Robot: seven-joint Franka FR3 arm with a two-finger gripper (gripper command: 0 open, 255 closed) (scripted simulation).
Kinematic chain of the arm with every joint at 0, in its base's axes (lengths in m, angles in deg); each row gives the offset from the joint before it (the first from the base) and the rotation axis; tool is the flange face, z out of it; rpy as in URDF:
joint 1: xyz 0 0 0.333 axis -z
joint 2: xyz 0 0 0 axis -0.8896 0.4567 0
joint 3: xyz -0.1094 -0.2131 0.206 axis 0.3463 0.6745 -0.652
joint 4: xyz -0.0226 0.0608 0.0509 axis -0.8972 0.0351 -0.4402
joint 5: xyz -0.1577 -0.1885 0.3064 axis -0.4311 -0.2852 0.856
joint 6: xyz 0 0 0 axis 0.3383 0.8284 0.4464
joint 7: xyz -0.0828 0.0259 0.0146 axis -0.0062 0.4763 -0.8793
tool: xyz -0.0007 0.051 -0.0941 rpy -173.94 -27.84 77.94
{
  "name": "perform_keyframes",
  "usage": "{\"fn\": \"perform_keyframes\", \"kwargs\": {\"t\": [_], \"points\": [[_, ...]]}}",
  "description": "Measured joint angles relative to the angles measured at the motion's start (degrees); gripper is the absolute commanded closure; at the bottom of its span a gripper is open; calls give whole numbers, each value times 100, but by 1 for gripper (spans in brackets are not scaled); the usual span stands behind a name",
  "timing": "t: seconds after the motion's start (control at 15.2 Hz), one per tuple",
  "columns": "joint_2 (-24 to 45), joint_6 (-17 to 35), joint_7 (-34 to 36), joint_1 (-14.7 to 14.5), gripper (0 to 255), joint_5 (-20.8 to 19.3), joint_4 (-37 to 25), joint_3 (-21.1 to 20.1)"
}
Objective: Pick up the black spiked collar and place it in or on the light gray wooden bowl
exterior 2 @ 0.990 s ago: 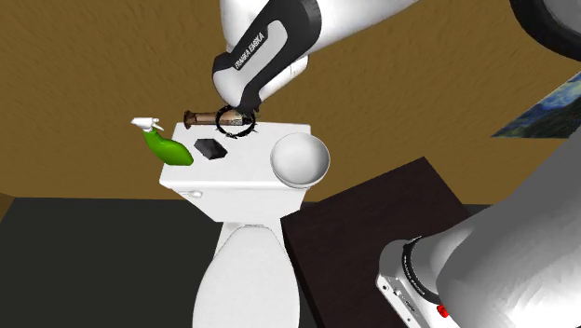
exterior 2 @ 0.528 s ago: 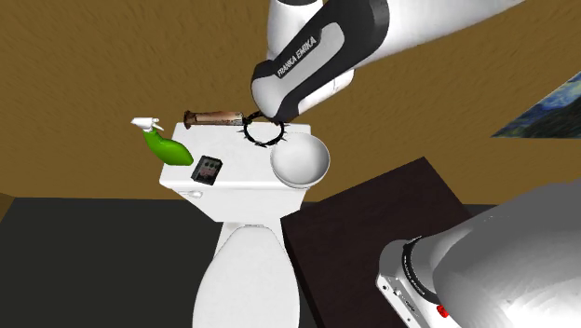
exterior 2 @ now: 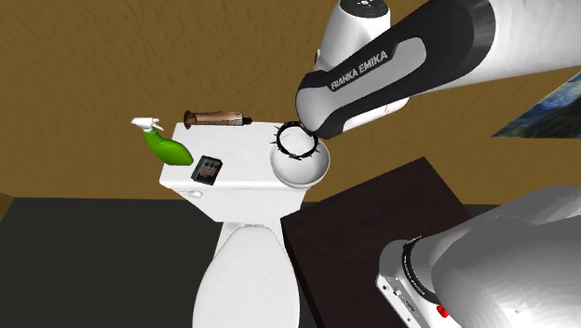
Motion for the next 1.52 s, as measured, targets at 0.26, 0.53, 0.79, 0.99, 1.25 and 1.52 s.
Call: {"fn": "perform_keyframes", "kwargs": {"t": [0.26,0.53,0.79,0.99,1.25,1.52], "points": [[237,401,-192,-14,255,111,172,74],[614,800,-266,-58,255,215,192,71],[1054,1198,-408,-89,255,374,151,65],[1372,1496,-571,-90,255,564,129,23],[1556,1653,-666,-65,255,667,101,-19],[1567,1667,-678,-60,0,679,102,-25]]}}
